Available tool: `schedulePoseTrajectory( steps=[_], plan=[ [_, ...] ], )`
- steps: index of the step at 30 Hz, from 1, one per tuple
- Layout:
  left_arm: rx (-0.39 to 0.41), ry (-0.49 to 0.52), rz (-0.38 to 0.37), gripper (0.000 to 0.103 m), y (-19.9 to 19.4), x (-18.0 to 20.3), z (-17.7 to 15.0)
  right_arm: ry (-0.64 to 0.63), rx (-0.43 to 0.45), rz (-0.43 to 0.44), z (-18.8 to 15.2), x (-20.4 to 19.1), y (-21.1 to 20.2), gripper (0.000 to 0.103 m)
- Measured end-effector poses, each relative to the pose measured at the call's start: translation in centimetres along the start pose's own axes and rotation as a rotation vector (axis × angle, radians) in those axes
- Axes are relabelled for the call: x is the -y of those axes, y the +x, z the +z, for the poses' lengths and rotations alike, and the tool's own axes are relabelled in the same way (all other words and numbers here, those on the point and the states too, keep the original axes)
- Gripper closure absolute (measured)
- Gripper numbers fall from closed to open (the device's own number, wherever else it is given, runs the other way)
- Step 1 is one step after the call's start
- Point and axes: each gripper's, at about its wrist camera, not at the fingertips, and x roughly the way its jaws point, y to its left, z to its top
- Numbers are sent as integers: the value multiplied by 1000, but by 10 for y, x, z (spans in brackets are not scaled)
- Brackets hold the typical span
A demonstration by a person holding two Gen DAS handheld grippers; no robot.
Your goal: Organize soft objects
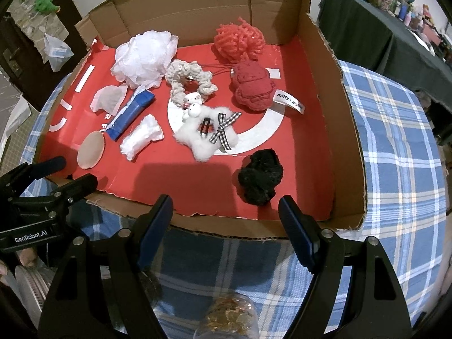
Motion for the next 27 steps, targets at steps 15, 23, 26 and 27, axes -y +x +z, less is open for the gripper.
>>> schedulePoseTrajectory(
  steps=[15,23,26,27],
  plan=[
    [7,3,8,13,-1,1,-1,-8,1,-5,0,-1,0,26],
    [12,3,14,13,-2,1,-2,-10,4,-10,0,-1,-1,26],
    [12,-1,14,13,-2,1,-2,-9,6,-12,0,-1,-1,26],
    [11,-2,13,13,-2,1,-2,-11,5,-11,0,-1,-1,26]
  ],
)
